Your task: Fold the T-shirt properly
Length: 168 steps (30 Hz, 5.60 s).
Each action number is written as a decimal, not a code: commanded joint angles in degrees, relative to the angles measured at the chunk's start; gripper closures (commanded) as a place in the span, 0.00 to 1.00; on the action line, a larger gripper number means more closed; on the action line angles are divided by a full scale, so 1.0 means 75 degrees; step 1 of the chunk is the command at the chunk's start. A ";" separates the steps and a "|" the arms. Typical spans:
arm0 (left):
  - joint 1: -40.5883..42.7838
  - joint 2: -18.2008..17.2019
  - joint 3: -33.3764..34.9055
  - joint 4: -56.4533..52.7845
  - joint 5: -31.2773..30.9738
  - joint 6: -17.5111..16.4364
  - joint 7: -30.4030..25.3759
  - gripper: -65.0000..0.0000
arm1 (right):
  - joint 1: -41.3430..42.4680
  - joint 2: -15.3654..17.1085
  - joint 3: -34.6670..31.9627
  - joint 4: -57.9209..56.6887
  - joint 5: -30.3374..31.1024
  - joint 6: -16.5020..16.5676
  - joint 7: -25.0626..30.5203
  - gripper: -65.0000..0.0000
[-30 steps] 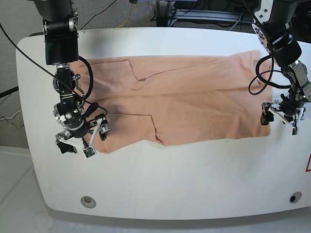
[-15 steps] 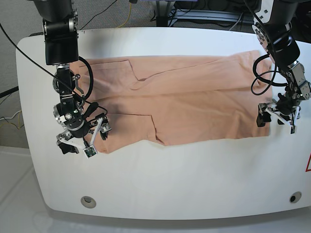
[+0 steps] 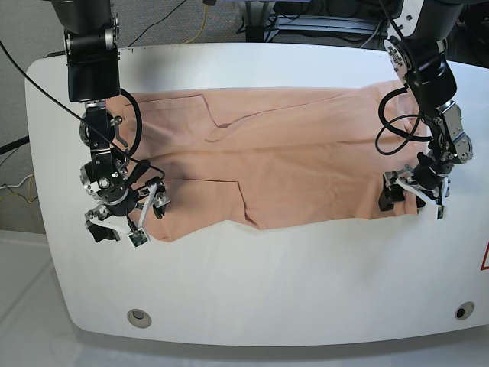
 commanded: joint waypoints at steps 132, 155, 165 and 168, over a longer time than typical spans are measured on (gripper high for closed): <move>-0.0385 -0.0260 0.1061 0.1249 0.0201 0.0014 -0.0014 0.78 | 0.0961 -0.1063 0.2954 -0.2471 -0.0024 0.2506 -0.0513 1.00; -0.0596 -0.0295 0.1154 0.1285 0.0190 -0.0033 -0.0002 0.78 | 0.0680 -0.1098 0.2989 -0.1628 -0.0024 0.2506 -0.0888 1.00; -0.0385 -0.0495 0.0920 0.1273 0.0166 -0.0045 0.0080 0.57 | 0.0656 -0.1098 0.3001 -0.1639 -0.0024 0.2506 -0.0888 1.00; -0.0279 -0.0495 0.0404 0.1273 0.0155 -0.0045 0.0326 0.27 | 0.0656 -0.1098 0.3001 -0.1651 -0.0024 0.2506 -0.0888 1.00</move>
